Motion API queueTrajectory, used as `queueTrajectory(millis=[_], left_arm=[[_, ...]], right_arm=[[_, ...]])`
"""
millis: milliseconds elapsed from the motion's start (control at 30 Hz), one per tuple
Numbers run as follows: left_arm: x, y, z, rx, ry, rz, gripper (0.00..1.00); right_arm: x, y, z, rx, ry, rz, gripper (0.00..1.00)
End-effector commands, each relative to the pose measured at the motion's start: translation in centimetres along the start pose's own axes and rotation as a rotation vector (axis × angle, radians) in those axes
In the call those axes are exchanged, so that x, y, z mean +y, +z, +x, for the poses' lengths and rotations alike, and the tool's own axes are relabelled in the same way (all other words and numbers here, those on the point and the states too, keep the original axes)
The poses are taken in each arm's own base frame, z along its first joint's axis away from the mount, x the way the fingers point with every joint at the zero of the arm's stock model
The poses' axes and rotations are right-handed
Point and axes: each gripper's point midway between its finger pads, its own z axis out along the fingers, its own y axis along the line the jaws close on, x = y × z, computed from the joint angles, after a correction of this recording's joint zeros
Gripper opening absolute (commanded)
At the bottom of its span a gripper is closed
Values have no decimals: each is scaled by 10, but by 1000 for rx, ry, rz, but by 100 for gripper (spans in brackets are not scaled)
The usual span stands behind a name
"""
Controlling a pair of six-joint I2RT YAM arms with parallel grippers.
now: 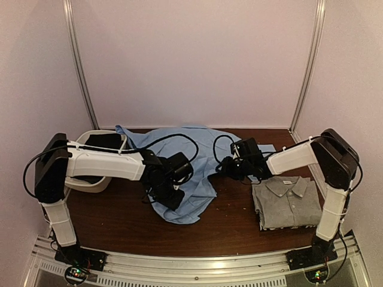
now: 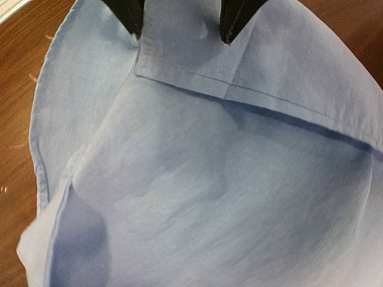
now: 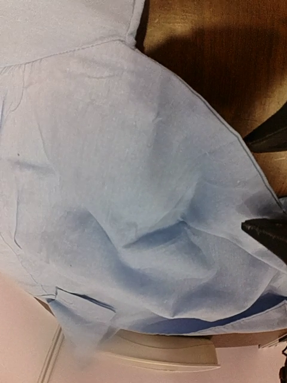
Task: Fold and stack the long sleeve shirts
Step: Smooth out the crumpled shirt at the center of the board.
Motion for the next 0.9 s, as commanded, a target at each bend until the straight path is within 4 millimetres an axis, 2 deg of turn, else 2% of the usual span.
queueTrajectory(millis=[0, 100, 133, 167, 333, 367, 500, 667, 733, 867], left_arm=[[5, -7, 1, 0, -8, -36, 33], [9, -12, -1, -14, -19, -53, 12], [12, -14, -1, -16, -21, -68, 5], [15, -18, -2, -22, -25, -82, 0], [24, -41, -1, -57, -66, -96, 0], [27, -46, 1, -59, -77, -96, 0], [33, -59, 18, -46, -120, -81, 0], [37, -59, 56, 15, -192, -33, 0], [42, -54, 75, 48, -221, -29, 0], [49, -54, 102, 77, -278, -12, 0]], right_arm=[[-4, 7, -10, -14, -4, -12, 29], [-11, 13, -16, -13, -21, 14, 5], [-16, 15, -19, -14, -24, 32, 0], [-21, 16, -23, -19, -28, 47, 0], [-60, 15, -57, -20, -74, 157, 0], [-63, 15, -70, -38, -91, 173, 0], [-93, 12, -98, -42, -125, 254, 0], [-113, 13, -118, -34, -165, 322, 0], [-114, 12, -121, -26, -183, 339, 0], [-115, 1, -123, -31, -206, 370, 0]])
